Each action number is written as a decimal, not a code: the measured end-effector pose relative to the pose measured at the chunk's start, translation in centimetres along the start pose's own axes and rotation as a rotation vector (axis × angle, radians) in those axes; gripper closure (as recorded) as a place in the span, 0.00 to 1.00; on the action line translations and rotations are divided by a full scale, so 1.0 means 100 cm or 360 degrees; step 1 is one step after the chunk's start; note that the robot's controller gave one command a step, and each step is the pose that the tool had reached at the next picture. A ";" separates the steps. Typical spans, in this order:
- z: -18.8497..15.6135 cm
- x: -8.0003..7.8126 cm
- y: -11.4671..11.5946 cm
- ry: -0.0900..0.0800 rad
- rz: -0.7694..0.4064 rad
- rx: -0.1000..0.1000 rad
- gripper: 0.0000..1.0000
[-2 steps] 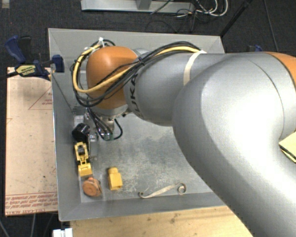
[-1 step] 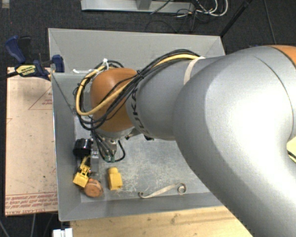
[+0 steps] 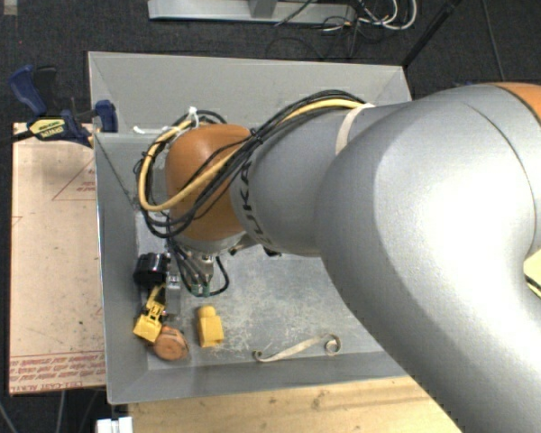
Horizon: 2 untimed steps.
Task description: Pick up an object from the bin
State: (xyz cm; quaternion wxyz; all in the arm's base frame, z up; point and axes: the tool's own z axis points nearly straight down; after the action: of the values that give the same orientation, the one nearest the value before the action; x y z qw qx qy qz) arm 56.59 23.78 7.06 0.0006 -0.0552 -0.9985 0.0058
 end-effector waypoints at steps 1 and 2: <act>-0.006 0.004 -0.002 -0.0003 -0.0024 -0.0002 1.00; 0.000 -0.003 -0.019 -0.0003 -0.0157 -0.0020 0.00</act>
Offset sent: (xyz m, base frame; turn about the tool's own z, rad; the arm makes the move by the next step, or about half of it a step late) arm 0.0005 -0.0196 0.0007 -0.1005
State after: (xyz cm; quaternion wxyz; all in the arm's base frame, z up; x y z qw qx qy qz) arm 56.67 21.84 7.11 -0.0003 -0.0060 -1.0000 -0.0005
